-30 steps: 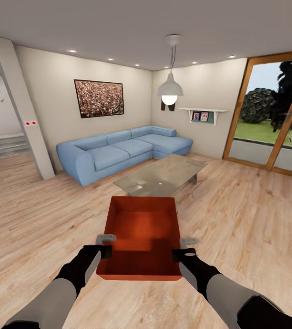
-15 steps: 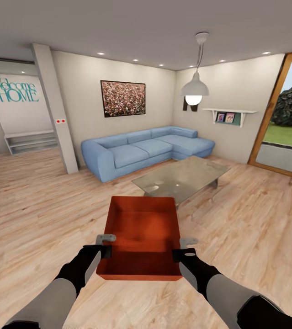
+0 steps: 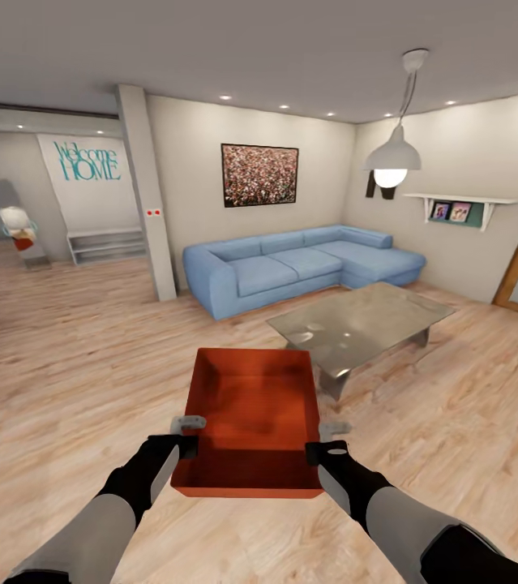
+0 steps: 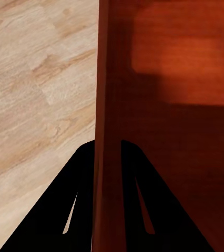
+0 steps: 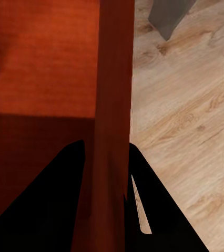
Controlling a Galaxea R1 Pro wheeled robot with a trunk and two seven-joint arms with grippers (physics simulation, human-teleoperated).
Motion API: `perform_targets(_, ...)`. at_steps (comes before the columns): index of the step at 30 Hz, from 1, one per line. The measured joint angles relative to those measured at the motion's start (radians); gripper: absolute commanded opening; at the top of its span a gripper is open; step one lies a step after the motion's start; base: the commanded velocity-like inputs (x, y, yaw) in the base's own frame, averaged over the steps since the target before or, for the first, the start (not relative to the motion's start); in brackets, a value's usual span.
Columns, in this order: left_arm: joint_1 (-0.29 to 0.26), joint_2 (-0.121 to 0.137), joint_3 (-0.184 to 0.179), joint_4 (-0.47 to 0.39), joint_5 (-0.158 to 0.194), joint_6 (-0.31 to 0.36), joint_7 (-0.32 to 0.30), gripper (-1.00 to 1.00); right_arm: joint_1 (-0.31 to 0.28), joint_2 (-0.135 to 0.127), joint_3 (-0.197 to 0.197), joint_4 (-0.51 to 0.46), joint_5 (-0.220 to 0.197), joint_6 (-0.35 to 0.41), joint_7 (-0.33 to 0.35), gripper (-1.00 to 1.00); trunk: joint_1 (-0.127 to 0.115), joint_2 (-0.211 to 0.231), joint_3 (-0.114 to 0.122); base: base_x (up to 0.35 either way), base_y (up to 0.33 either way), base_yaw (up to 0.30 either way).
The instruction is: Move the two storage containers from the living room to the garage. In the garage, place one container on the floor and stack the other container on top of it (either order is fine).
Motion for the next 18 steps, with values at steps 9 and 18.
perform_targets(9, 0.0, 0.0, -0.001, 0.002, 0.002, -0.002, 0.0, -1.0, 0.0, 0.0, 0.001, 0.0, 0.0, 0.0, 0.0, -1.0, 0.0, 0.0, 0.0, 0.0, 0.0, 0.3)
perform_targets(18, -0.001, 0.0, 0.0, 0.003, 0.001, -0.002, 0.0, -1.0, 0.0, 0.0, 0.0, 0.0, 0.0, 0.0, 0.0, -1.0, 0.0, 0.0, 0.0, 0.0, 0.0, 0.3)
